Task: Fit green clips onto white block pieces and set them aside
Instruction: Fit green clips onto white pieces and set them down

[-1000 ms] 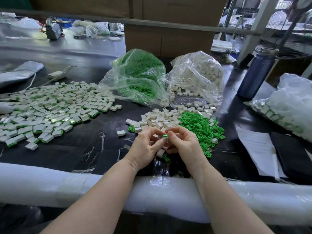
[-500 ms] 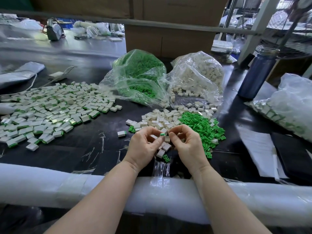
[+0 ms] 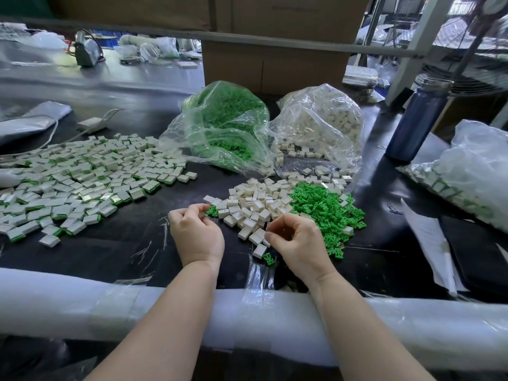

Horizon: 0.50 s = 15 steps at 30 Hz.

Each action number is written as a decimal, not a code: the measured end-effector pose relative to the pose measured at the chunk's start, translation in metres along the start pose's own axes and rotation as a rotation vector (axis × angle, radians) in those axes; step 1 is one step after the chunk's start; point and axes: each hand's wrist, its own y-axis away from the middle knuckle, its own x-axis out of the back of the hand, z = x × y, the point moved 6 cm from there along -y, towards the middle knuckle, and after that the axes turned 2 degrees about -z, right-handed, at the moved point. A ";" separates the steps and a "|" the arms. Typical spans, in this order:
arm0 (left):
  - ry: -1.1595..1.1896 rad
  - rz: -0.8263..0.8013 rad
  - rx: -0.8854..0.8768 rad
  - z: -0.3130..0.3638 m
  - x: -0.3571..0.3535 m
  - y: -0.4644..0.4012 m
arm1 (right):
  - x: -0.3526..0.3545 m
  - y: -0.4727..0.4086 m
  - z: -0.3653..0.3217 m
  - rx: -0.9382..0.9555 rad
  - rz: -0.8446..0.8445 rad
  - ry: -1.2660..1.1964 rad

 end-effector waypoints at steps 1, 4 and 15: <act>-0.019 -0.022 0.003 0.001 -0.002 0.001 | -0.002 0.000 -0.001 0.003 -0.023 0.024; -0.115 -0.078 -0.010 0.003 -0.005 0.004 | -0.006 0.002 -0.004 0.035 -0.090 0.094; -0.120 -0.596 -0.221 0.024 -0.033 0.027 | -0.010 0.005 -0.009 0.070 -0.118 0.408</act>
